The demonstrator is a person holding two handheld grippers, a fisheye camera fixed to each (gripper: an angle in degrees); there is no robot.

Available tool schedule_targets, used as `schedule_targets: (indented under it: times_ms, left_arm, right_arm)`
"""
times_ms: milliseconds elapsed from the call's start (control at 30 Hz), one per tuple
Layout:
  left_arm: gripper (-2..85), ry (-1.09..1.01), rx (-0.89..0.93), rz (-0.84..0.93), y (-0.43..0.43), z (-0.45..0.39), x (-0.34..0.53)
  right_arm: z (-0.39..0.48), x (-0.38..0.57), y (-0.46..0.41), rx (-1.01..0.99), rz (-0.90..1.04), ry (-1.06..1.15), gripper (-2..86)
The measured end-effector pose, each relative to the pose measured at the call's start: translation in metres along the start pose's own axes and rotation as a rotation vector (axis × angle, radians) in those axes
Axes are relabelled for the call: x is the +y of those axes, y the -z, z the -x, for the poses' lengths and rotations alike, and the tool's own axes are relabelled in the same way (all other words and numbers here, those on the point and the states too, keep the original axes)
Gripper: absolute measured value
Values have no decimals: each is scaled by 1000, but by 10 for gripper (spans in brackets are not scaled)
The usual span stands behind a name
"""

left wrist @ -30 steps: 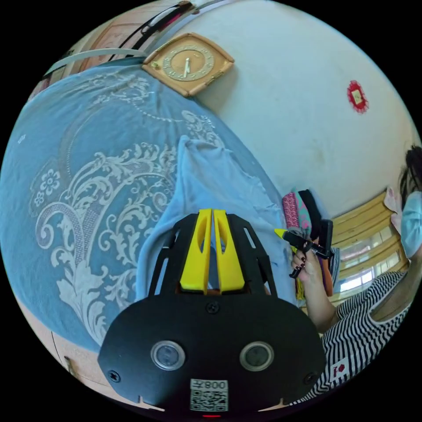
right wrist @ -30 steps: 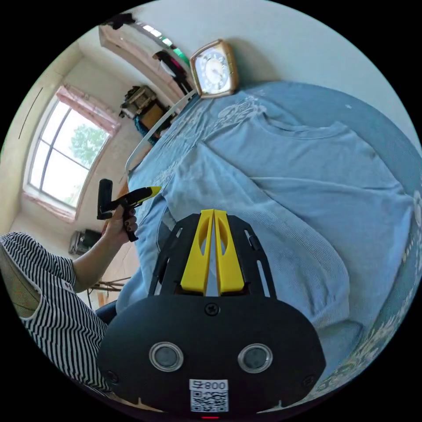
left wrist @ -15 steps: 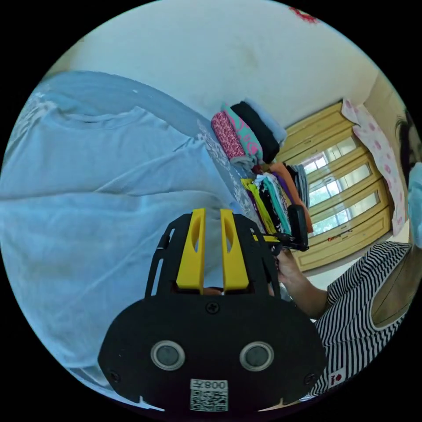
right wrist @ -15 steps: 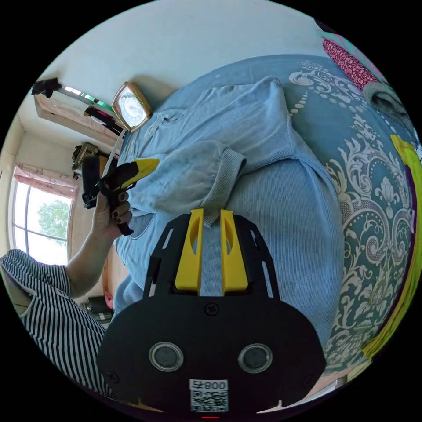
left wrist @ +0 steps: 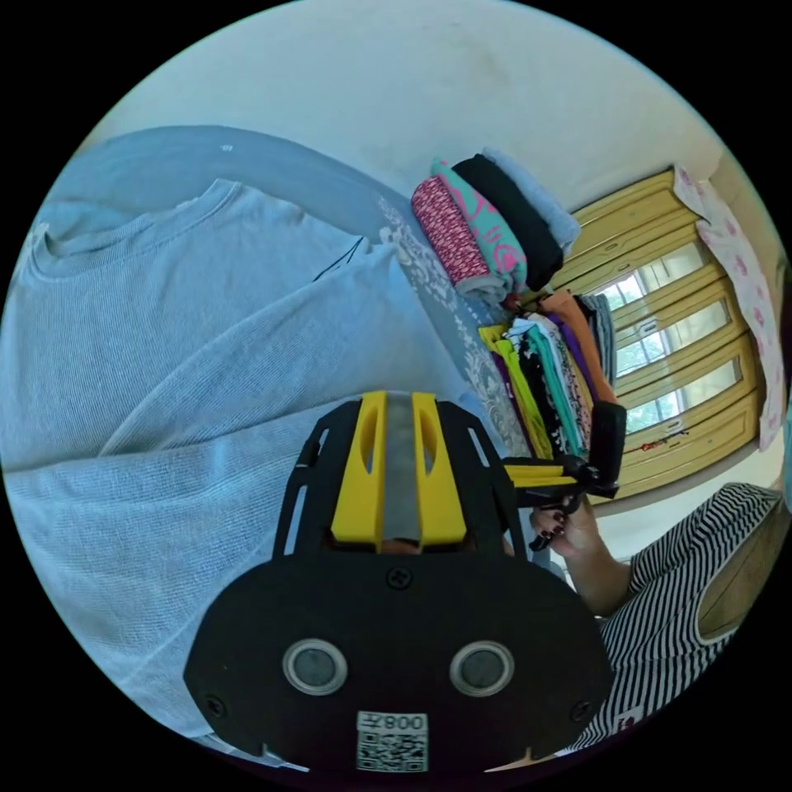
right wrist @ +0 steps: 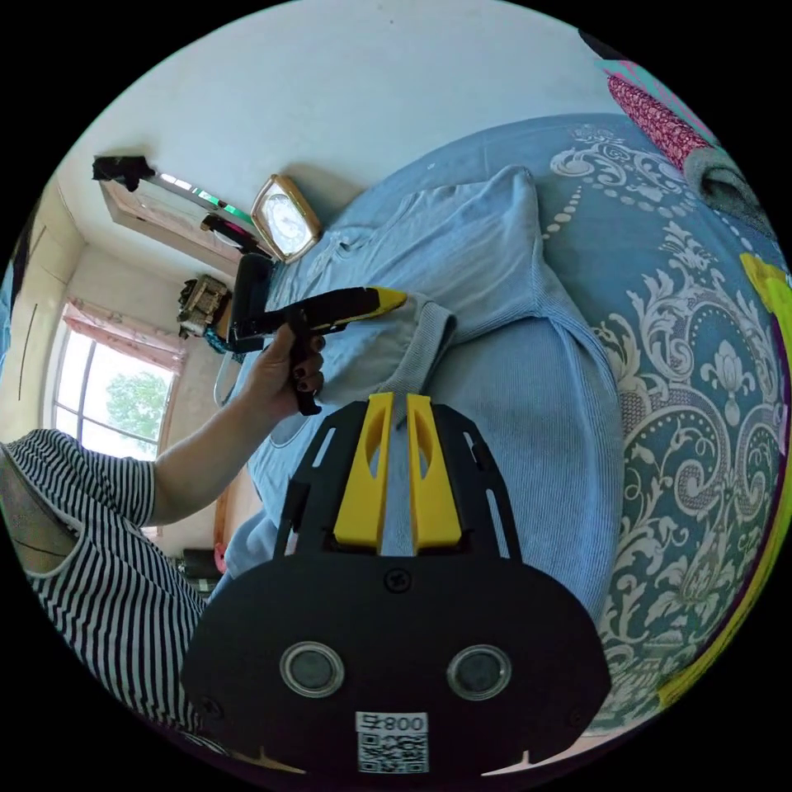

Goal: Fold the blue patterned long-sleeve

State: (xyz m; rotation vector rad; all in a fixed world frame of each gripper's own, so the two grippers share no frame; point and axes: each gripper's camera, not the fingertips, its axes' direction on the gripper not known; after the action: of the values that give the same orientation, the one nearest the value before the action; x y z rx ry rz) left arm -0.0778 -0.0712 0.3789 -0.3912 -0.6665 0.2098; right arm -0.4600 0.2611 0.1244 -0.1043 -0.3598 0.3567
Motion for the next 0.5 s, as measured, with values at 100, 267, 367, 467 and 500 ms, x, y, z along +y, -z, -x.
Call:
schedule_targets:
  times_ms: [100, 267, 367, 467, 500]
  left_arm:
    - [79, -93, -28, 17, -4, -25, -18]
    - [49, -246, -130, 245, -44, -58, -43]
    - [22, -256, -121, 223, -38, -73, -47]
    - [12, -266, -114, 123, -24, -86, -47]
    - [11, -261, -105, 105, -23, -87, -47]
  right_arm:
    - [-20, 18, -5, -53, -5, -18, 83]
    - [-40, 41, -31, -79, 43, -43, 66]
    - [-52, 55, -28, -107, 29, -39, 32]
    - [-51, 68, -7, -91, -42, 14, 22]
    - [-50, 73, 0, -74, -66, 29, 19]
